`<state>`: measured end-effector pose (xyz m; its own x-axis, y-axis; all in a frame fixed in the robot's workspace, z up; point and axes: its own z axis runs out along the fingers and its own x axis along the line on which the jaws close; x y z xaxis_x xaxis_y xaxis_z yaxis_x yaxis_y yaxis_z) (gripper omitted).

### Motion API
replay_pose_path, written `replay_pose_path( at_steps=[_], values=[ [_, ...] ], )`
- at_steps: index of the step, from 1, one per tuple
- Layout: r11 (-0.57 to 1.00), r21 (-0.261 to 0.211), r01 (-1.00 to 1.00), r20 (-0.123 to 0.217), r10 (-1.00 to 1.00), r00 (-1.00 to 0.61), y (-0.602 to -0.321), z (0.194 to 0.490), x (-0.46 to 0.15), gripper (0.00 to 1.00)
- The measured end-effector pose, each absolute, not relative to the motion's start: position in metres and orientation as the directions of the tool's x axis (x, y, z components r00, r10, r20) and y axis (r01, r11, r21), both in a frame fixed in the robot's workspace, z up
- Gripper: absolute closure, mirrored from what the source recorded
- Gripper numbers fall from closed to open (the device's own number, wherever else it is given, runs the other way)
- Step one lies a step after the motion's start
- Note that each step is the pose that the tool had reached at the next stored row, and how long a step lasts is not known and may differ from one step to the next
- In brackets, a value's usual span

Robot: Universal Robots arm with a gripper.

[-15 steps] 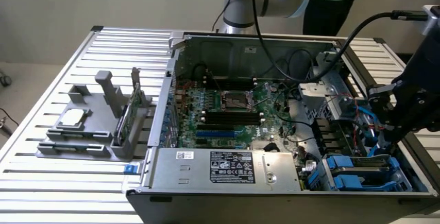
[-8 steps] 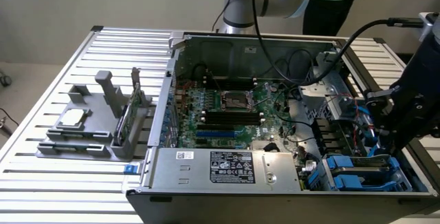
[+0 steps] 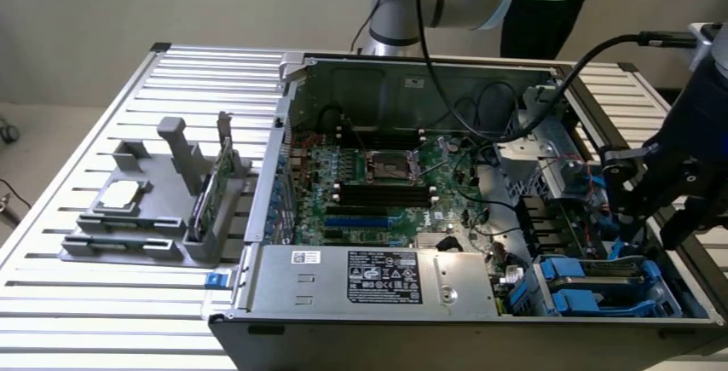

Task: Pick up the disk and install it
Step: 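Insert the first disk wire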

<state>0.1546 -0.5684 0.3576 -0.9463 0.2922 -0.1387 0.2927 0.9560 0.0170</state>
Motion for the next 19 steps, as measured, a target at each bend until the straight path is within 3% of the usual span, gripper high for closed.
replay_pose_path(
  at_steps=[9, 19],
  values=[
    [0.956, 0.009, 0.293, -0.141, 0.291, -0.946, -0.568, 0.36, 0.143, 0.58],
    [0.956, -0.031, 0.291, -0.153, 0.283, -0.947, -0.56, 0.368, 0.143, 0.58]
  ],
)
